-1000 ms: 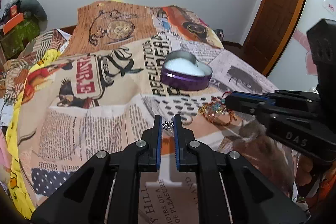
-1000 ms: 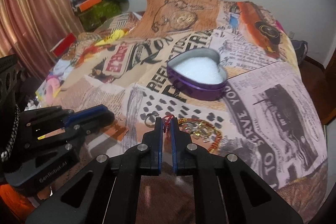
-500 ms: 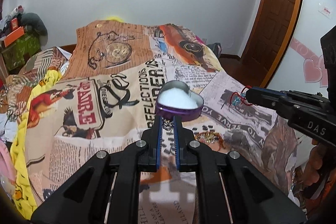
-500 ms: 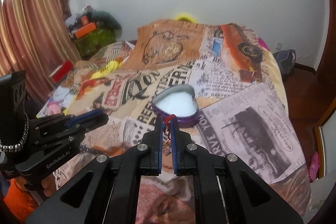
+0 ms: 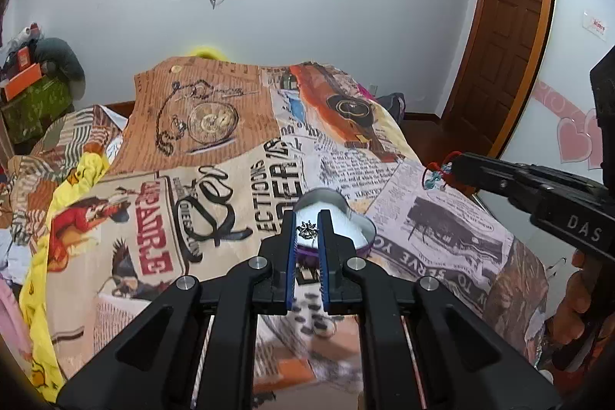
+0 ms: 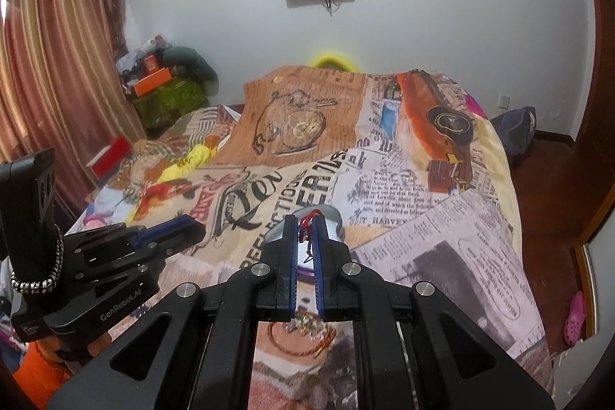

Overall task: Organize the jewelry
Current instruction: 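Carry both earrings over the purple heart-shaped tin with both grippers, then lower the earrings onto the tin's white foam and open both grippers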

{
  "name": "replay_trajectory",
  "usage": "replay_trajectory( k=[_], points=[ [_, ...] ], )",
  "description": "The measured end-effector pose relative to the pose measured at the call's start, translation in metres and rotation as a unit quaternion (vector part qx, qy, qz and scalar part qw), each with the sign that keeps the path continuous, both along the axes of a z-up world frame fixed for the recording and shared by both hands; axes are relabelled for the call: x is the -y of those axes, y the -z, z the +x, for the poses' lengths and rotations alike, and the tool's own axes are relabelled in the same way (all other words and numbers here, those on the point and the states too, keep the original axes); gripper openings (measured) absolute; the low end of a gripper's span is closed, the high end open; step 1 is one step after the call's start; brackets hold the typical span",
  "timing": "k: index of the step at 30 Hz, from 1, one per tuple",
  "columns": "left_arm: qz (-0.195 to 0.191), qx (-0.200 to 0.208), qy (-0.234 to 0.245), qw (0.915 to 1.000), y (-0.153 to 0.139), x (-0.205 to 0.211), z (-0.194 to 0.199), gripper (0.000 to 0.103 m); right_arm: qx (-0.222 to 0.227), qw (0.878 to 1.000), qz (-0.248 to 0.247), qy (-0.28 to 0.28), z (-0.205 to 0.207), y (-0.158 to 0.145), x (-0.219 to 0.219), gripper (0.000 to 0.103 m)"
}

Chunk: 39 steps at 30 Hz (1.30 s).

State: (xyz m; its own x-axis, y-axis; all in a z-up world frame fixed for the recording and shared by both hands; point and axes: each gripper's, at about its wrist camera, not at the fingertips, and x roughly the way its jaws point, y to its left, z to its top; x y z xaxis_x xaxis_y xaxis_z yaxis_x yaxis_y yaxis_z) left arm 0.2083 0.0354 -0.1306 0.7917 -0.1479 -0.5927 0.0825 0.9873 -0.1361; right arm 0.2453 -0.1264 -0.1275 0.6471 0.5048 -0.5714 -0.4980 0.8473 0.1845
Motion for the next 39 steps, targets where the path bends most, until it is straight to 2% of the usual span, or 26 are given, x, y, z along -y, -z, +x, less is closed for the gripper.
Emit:
replay_trajectory(
  k=[8, 18, 27, 39],
  points=[
    [0.0, 0.008, 0.006, 0.9999, -0.003, 0.001, 0.023, 0.009, -0.008, 1.0, 0.006, 0.002, 0.02, 0.008, -0.004, 0.006],
    [0.006, 0.0, 0.012, 0.9999, 0.007, 0.004, 0.05, 0.009, -0.029, 1.0, 0.003, -0.004, 0.044, 0.025, -0.012, 0.006],
    [0.013, -0.026, 0.015, 0.9995, 0.028, 0.004, 0.072, 0.009, -0.046, 0.999, -0.013, -0.02, 0.059, 0.042, -0.024, 0.006],
    [0.012, -0.066, 0.037, 0.9971, 0.056, 0.01, 0.087, 0.009, -0.098, 0.994, -0.027, -0.039, 0.075, 0.077, -0.031, 0.006]
  ],
)
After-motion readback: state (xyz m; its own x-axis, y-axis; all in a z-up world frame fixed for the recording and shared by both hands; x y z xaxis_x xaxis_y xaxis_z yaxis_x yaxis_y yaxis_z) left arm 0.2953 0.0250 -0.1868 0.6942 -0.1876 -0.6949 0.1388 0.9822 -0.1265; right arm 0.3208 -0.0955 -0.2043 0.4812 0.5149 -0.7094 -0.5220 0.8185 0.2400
